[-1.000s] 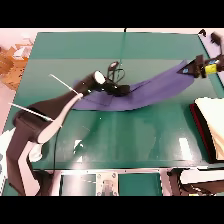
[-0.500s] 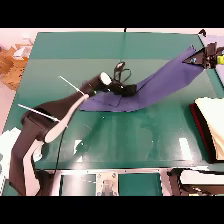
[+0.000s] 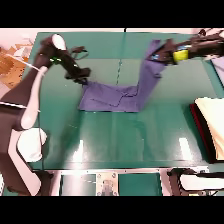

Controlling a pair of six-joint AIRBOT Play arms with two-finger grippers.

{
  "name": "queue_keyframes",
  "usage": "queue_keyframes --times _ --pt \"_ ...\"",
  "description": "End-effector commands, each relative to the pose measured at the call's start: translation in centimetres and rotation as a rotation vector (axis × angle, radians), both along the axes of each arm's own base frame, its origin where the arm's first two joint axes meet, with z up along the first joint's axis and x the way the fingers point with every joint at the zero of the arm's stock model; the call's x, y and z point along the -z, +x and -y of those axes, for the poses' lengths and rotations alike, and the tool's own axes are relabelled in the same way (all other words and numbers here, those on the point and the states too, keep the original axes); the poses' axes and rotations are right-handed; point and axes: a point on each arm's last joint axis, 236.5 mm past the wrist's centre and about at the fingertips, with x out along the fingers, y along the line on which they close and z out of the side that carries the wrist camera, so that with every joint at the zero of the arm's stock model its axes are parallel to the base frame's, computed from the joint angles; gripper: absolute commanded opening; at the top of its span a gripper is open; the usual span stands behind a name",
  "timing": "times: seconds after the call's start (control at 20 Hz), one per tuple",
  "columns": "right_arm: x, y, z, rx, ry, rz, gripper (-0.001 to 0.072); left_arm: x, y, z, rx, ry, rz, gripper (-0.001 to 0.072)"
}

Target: Fold the shirts.

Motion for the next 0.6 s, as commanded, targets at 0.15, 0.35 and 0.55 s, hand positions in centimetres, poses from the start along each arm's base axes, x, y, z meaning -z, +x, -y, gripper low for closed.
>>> queue_keyframes --times 0.15,0.35,0.55 --pt "8.6 1.0 -21.6 0.037 0.085 0.049 0.0014 -0.8 0.7 -11.0 -0.102 0.092 -0.007 0.0021" --pt "17.4 -0.9 -31.3 0.096 0.079 0.085 0.0576 -0.9 1.1 -14.3 -0.151 0.083 -0.003 0.0021" --pt "17.3 -0.6 -27.6 0.004 -0.005 0.05 0.0573 -1.0 1.1 -16.6 -0.183 0.075 -0.002 0.0021"
